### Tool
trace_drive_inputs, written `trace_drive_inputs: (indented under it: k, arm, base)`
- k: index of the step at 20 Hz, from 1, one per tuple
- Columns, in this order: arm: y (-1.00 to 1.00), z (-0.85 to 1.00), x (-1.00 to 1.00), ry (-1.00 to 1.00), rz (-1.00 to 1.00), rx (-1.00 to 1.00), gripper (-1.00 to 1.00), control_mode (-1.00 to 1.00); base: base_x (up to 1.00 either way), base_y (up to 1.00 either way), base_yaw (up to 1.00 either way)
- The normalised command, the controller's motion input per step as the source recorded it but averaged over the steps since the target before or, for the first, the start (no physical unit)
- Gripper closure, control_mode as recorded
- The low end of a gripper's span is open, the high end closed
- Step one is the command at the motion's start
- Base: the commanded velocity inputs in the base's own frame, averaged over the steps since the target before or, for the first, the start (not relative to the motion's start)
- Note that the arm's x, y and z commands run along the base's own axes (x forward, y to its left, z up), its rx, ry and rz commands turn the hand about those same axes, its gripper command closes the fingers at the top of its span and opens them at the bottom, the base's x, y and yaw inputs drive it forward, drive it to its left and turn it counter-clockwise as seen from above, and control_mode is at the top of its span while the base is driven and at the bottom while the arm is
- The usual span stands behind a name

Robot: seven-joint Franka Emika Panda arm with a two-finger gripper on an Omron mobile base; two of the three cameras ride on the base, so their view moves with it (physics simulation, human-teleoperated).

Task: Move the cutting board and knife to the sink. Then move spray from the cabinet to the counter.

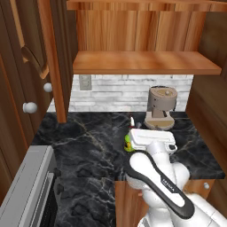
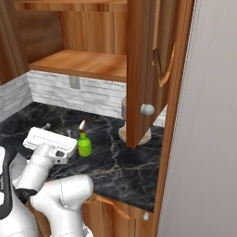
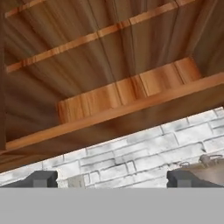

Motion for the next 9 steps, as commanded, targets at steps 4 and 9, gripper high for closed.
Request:
trace_drive_inputs:
  k: [4, 9]
  arm:
    - [0.00, 0.80, -0.82, -0.18, -0.08, 0.04, -1.00, -1.00]
    - [0.00, 0.82, -0.87, -0.20, -0.07, 0.02, -1.00, -1.00]
  base:
    - [0.00, 0.00, 0.00]
    - [0.00, 0.00, 0.00]
